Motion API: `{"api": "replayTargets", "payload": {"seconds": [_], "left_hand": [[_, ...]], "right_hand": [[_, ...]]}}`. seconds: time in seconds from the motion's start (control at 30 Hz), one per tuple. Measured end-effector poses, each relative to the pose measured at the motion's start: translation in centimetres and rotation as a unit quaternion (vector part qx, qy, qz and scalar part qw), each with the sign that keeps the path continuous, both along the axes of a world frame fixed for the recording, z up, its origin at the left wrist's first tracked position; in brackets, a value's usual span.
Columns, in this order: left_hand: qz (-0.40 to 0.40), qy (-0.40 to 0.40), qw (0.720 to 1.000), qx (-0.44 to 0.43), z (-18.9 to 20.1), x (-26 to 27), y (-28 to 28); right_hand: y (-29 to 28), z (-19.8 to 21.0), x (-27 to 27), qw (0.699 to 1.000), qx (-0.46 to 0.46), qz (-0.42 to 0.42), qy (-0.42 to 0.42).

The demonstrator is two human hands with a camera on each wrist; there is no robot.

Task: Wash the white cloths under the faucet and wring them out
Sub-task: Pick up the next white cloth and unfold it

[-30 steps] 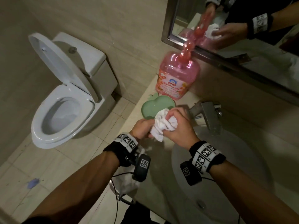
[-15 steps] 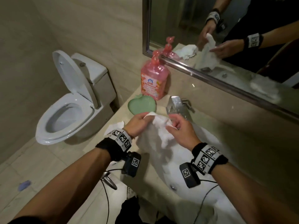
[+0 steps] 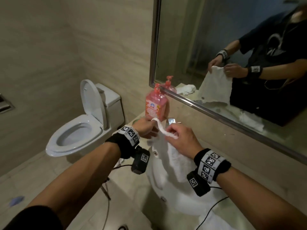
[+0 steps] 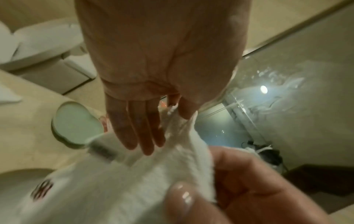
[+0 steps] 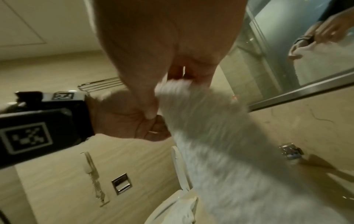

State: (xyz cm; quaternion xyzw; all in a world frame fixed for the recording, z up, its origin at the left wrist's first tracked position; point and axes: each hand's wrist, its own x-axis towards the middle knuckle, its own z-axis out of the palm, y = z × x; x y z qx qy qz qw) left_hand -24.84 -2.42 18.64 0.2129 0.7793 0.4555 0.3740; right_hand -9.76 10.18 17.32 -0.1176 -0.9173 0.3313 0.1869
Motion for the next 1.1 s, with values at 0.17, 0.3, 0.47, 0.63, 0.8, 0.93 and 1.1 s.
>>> {"api": "replayTargets", "payload": {"seconds": [0.17, 0.3, 0.47, 0.63, 0.8, 0.93, 1.1], "left_hand": [[-0.001, -0.133, 0.983, 0.125, 2.3, 1.2, -0.3], [-0.047, -0.107, 0.981, 0.157, 3.8, 1.1, -1.2], [-0.054, -0.012, 0.990, 0.132, 7.1, 0.5, -2.6], [-0.043, -0.032, 0.984, 0.173, 8.7, -1.1, -5.5], [-0.086, 0.218, 0.970, 0.070, 7.3, -2.7, -7.6], [-0.092, 0.291, 0.949, 0.076, 6.6, -3.6, -9.1], [0.008, 0.439, 0.898, -0.022, 5.6, -4.2, -8.9]], "right_hand": [[-1.4, 1.8, 0.4, 0.997, 0.022, 0.069, -0.038], [-0.5, 4.3, -1.6, 0.994, -0.038, -0.051, 0.093], [-1.1, 7.2, -4.8, 0.969, -0.210, 0.062, -0.116], [-1.9, 8.4, -5.7, 0.987, -0.115, 0.023, -0.108], [-3.6, 10.1, -6.3, 0.986, -0.154, 0.005, -0.063], [-3.7, 10.8, -6.2, 0.983, -0.176, 0.027, -0.032], [-3.0, 9.9, -5.8, 0.993, -0.111, 0.009, -0.025]]}}
